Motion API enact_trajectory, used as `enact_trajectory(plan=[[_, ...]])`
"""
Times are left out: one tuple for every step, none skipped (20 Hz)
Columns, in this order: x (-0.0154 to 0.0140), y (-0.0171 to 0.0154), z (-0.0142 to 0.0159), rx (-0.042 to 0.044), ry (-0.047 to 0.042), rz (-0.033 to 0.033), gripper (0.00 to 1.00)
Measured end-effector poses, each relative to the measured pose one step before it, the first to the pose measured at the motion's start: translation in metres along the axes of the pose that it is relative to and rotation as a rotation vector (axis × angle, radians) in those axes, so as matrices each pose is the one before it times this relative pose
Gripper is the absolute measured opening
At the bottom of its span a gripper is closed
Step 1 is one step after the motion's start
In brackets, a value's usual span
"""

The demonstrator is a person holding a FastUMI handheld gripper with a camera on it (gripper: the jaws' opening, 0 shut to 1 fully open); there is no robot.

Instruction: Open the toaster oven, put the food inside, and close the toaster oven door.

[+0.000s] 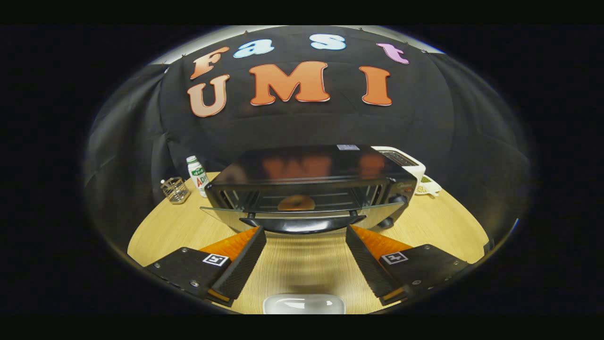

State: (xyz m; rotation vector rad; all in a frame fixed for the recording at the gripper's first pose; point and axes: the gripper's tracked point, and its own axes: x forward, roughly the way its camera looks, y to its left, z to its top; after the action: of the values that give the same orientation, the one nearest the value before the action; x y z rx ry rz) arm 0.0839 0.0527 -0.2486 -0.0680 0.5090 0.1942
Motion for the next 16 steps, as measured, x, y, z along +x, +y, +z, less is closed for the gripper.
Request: enact_trajectory(plan=[[0.00810, -0.00046, 0.00619, -0.00301, -0.00396, -0.00700, 1.00], [0.00778, 0.00062, 0.00620, -0.00044, -0.00078, -0.00177, 1.00], [0.00429, 0.00146, 0.00544, 0.00603, -0.00635, 0.00104, 1.00], [0.00346, 0.00194, 0.00321, 0.00784, -0.00004, 0.00449, 1.00], [-0.00207, -0.00038, 0.00012, 0.00169, -0.00578, 0.00229, 1.00], [0.00061, -0.00011, -0.00046, -0.00958, -0.00962, 0.00146, 1.00], [0.00236, -0.00090, -0.00350, -0.00168, 0.00570, 0.00080, 1.00], [-0.00094, -0.00224, -0.00534, -0.00113, 0.01738, -0.01136, 1.00], [-0.00157, -0.00548, -0.00336, -0.00098, 0.01006, -0.01076, 1.00], [-0.00294, -0.00324, 0.00085, 0.00760, -0.00082, -0.00679, 1.00], [-0.00368, -0.00235, 0.00298, 0.01258, -0.00549, -0.00285, 1.00], [-0.00515, -0.00274, 0.00506, 0.01358, -0.00604, -0.00327, 1.00], [-0.00714, -0.00415, 0.00610, 0.01191, -0.00909, -0.00639, 1.00], [-0.00735, -0.00513, 0.01058, 0.00588, -0.01574, -0.01072, 1.00], [-0.00847, -0.00569, 0.01413, 0.00244, -0.02198, -0.01048, 1.00], [-0.00985, -0.00422, 0.01676, 0.00124, -0.03014, -0.00477, 1.00]])
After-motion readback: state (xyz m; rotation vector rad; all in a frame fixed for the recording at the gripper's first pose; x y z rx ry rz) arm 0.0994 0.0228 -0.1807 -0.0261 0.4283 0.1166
